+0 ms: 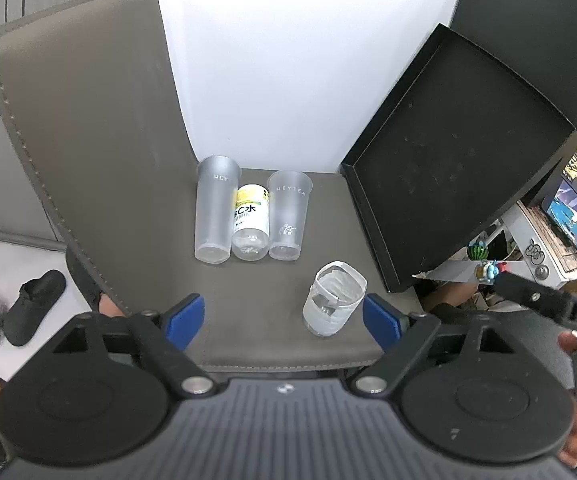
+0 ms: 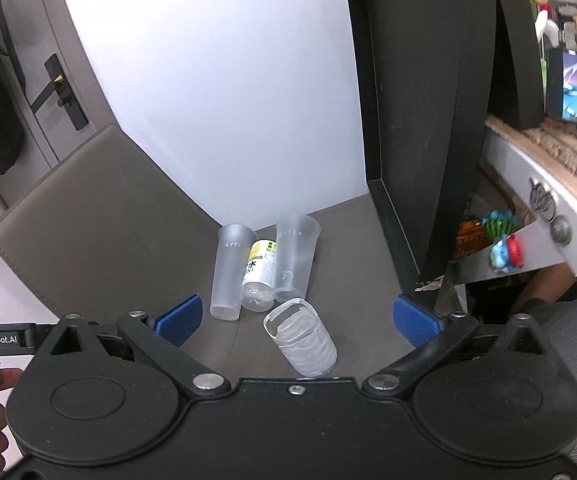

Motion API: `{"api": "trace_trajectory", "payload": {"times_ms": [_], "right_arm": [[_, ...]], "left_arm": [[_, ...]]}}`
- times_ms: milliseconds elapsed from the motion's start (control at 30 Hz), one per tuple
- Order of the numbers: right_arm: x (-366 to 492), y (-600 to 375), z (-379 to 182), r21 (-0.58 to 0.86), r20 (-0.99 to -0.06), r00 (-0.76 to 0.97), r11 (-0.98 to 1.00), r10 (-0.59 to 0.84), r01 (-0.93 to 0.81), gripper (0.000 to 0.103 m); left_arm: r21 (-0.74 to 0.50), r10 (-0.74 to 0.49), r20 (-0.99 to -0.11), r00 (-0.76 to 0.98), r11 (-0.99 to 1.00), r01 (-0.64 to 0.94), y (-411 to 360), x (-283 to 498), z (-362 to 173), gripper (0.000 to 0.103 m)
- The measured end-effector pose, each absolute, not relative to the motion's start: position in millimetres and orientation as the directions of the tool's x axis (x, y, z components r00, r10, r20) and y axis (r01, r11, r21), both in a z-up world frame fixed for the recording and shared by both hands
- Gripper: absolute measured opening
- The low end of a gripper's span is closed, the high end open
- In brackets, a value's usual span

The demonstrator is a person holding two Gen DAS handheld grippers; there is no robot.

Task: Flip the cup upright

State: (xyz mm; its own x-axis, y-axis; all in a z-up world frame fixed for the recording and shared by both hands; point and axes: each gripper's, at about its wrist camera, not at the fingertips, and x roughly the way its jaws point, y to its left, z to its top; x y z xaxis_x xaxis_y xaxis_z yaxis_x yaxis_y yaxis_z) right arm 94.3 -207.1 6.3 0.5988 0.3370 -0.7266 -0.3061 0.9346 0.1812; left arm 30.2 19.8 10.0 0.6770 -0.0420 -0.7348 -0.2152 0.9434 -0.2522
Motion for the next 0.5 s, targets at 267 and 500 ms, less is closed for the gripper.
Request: {"api": "trace_trajectory", "payload": {"times_ms": [267, 500], "right_arm": [[84.2, -214.9, 33.2, 0.148, -0.728, 0.608, 0.938, 0.318, -0.314, 0.103], [73.9, -212.0, 46.4, 0.121, -0.725, 0.608, 0.93, 0.322, -0.348, 0.103]], "left_arm": [[-0.239, -0.021, -0.721, 0.693, 0.946, -0.22, 15.7, 14.7, 26.3, 0.087], [-0.201, 0.015, -0.714, 0.7, 0.953, -0.225, 11.0, 2.5, 33.0, 0.091]]}}
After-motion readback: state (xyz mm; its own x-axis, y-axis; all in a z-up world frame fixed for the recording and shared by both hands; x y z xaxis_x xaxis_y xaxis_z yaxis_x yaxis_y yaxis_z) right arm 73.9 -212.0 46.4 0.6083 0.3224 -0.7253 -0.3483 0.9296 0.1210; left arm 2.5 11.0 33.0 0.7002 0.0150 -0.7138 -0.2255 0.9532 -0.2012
